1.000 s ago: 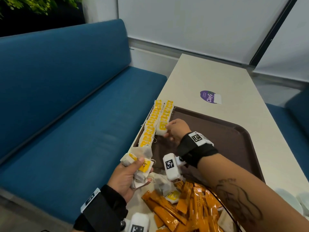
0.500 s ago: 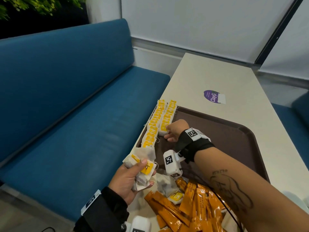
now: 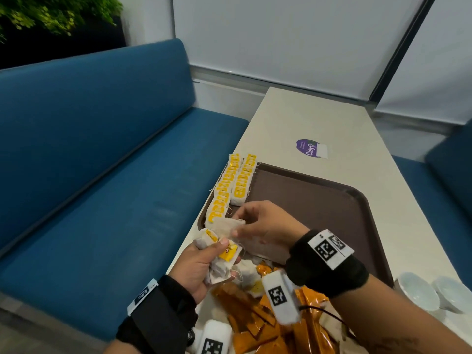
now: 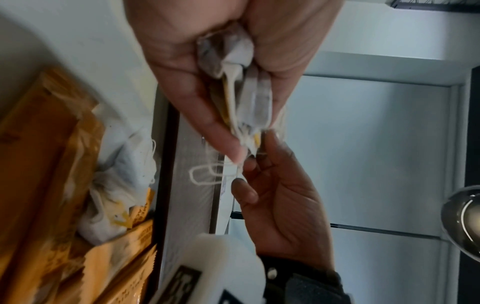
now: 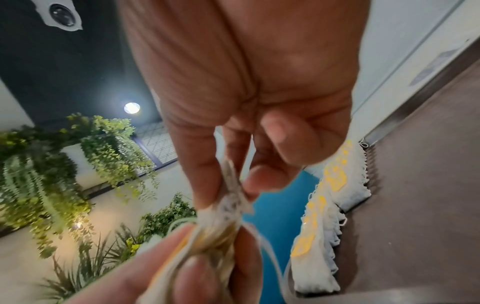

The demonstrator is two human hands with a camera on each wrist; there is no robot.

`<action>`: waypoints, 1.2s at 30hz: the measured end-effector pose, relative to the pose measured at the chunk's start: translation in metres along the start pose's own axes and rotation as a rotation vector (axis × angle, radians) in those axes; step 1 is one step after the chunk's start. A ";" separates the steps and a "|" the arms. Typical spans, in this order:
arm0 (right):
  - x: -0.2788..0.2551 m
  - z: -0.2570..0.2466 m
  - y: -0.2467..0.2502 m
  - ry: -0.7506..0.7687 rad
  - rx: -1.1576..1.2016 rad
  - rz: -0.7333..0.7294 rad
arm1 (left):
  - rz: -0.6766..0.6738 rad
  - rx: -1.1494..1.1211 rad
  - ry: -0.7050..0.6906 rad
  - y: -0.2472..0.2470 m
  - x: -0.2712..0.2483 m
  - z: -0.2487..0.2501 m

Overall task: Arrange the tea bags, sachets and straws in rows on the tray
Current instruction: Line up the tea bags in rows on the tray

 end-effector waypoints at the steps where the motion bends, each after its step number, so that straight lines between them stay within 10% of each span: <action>1: -0.003 0.000 0.002 0.031 0.025 0.067 | 0.008 0.001 0.003 0.000 -0.001 -0.001; 9: -0.055 -0.037 -0.006 0.633 -0.687 0.607 | -0.012 -0.023 -0.054 -0.009 -0.009 0.003; 17: -0.064 -0.032 -0.037 0.748 -0.825 0.420 | 0.020 0.110 -0.127 -0.002 -0.008 0.015; 22: -0.054 -0.022 0.013 0.462 -0.179 0.431 | -0.012 0.202 -0.176 0.000 -0.009 0.026; 28: -0.023 0.004 -0.001 0.014 0.099 0.077 | -0.041 0.192 -0.169 -0.007 -0.003 0.029; 36: 0.029 0.038 0.046 -0.196 0.225 0.346 | 0.043 0.076 -0.062 0.020 0.008 0.016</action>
Point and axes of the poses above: each hand's wrist, its own x-axis towards the middle knuckle, its own y-axis out of the back of the hand, z = x × y, the point moved 9 cm from there along x, towards the middle knuckle, and after that the axes turned 5 degrees about -y, right-handed, at the moved point
